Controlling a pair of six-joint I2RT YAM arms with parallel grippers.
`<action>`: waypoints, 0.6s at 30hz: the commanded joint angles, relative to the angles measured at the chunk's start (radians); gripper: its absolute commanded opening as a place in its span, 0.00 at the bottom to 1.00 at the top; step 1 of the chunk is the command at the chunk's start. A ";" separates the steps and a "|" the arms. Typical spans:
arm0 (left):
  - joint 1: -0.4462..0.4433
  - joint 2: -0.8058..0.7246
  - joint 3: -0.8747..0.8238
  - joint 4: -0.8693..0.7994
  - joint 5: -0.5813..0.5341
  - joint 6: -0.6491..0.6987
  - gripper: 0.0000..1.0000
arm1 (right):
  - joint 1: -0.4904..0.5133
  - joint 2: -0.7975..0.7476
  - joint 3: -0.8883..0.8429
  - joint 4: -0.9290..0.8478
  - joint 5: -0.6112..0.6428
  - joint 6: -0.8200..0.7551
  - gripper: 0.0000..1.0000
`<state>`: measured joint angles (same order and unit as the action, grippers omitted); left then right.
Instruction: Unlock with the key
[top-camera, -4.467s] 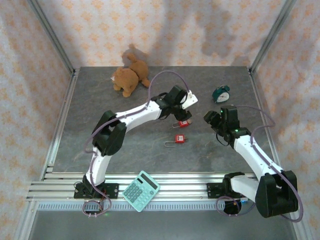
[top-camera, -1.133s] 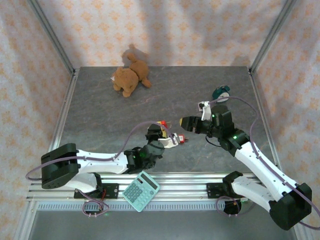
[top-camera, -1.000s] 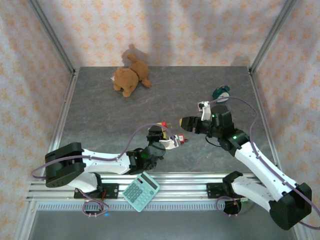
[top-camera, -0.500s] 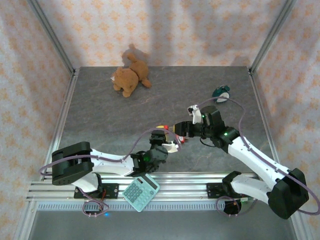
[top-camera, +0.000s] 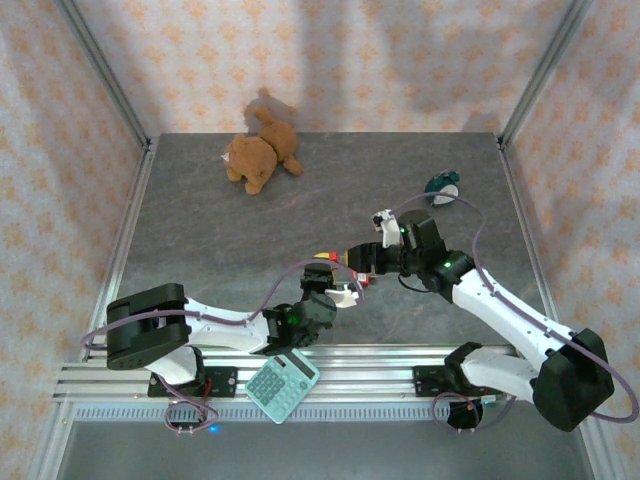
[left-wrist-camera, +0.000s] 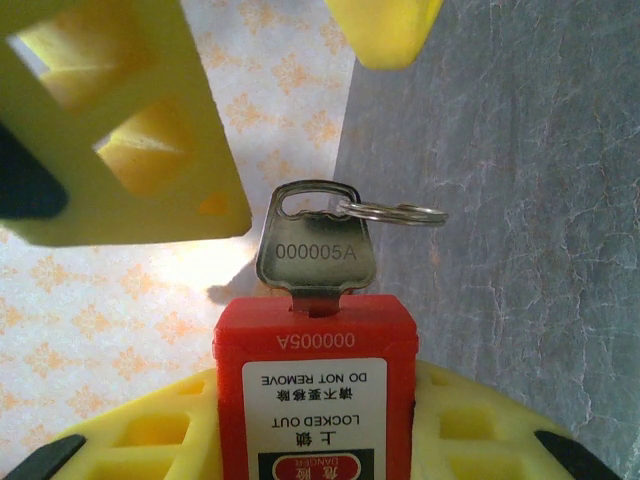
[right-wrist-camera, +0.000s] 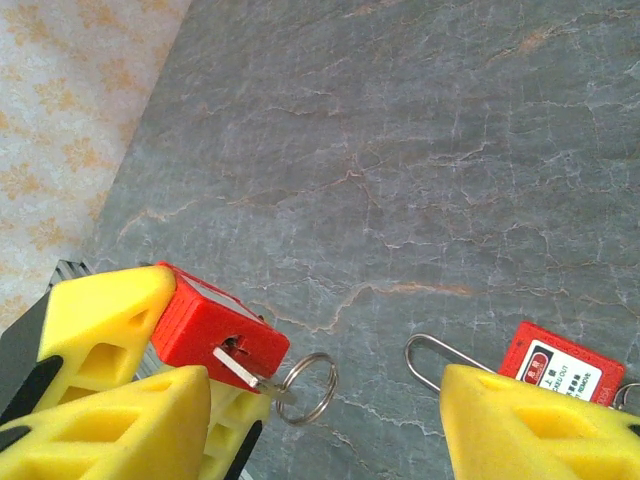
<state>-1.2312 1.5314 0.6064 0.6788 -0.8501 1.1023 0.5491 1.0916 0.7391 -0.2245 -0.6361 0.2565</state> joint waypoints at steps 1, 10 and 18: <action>-0.017 0.006 -0.008 0.056 -0.037 0.017 0.23 | 0.007 0.011 0.039 0.003 0.015 -0.014 0.61; -0.025 0.008 -0.014 0.084 -0.043 0.039 0.23 | 0.006 0.037 0.047 0.005 0.041 -0.005 0.61; -0.031 0.012 -0.023 0.140 -0.052 0.073 0.22 | 0.006 0.051 0.051 -0.012 0.059 -0.005 0.61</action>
<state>-1.2522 1.5326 0.5934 0.7338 -0.8585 1.1522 0.5491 1.1400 0.7540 -0.2249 -0.6022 0.2573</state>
